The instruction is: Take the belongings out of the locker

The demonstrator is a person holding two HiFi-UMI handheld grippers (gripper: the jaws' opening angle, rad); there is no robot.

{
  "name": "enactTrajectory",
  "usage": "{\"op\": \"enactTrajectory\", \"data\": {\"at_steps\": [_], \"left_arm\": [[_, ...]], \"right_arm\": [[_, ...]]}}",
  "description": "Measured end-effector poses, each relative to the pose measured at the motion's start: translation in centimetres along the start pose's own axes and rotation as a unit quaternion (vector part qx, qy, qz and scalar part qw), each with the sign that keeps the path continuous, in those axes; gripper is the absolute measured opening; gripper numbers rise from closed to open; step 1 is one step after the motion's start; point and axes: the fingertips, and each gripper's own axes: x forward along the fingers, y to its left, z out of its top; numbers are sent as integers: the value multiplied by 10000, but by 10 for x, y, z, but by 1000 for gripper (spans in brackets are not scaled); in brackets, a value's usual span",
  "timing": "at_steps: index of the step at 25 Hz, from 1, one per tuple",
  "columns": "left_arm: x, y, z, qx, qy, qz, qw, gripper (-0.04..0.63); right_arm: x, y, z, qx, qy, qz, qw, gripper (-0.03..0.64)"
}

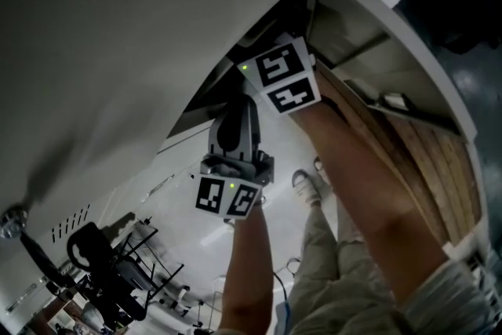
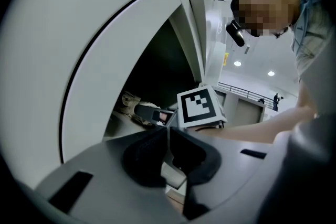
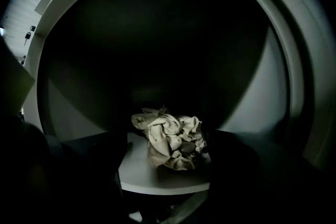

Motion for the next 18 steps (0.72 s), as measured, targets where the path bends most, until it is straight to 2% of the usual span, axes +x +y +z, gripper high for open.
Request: {"op": "enactTrajectory", "data": {"at_steps": [7,10,14,16,18], "left_arm": [[-8,-3,-7,-44,17,-13,10000,5],[-11,-3,-9,-68,26,13,10000,5],[-17,-3,-11,-119,33,59,9999,5],[-20,-4,-10,-135,8,76,9999,5],[-23,-5,-9,-165,-33,111,9998,5]], "right_arm": [[24,-8,-3,-197,324,-145,9992,454],[32,-11,-7,-318,614,-132,9975,453],[33,-5,-24,-941,1196,-110,9883,451],[28,-6,-25,-1064,1285,-95,9859,302],[19,-5,-25,-1085,1239,-89,9863,281]]}}
